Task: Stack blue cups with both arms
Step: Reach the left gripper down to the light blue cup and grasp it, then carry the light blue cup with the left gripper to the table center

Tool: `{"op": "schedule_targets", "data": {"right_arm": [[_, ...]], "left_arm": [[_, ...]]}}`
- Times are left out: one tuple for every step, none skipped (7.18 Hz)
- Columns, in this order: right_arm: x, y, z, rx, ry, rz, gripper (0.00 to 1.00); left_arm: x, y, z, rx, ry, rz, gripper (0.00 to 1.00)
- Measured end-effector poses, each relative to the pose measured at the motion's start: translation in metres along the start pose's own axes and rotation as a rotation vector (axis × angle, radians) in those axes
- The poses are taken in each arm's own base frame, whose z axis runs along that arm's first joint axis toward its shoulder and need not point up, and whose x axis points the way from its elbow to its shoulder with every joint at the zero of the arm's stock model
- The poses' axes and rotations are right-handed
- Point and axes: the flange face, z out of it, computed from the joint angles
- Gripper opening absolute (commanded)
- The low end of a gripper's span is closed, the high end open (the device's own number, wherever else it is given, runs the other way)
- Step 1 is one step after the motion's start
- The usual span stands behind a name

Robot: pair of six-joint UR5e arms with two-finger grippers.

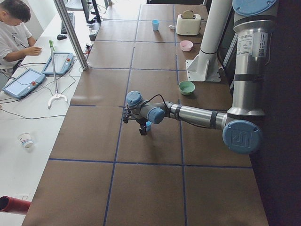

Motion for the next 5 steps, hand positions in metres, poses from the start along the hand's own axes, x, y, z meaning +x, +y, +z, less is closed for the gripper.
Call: {"op": "schedule_targets", "data": {"right_arm": [[-0.001,0.0,0.001,-0.002,0.0,-0.002,1.0],[-0.002,-0.001,0.002,-0.004,-0.001,-0.006,1.0],[-0.005,-0.002,0.003,-0.006,-0.005,-0.011,1.0],[-0.006,-0.003,0.004,-0.001,-0.01,-0.022,1.0],[-0.007,-0.003,0.005,0.017,-0.011,-0.044,1.0]], "left_arm": [[0.003,-0.001,0.001,-0.001,0.001,-0.009,0.0],[0.011,-0.004,-0.003,0.006,0.009,-0.035,0.0],[0.036,-0.014,-0.015,0.03,0.034,-0.07,0.0],[0.087,-0.027,-0.035,0.062,0.078,-0.108,0.0],[0.167,-0.036,-0.048,0.073,0.134,-0.146,0.0]]}}
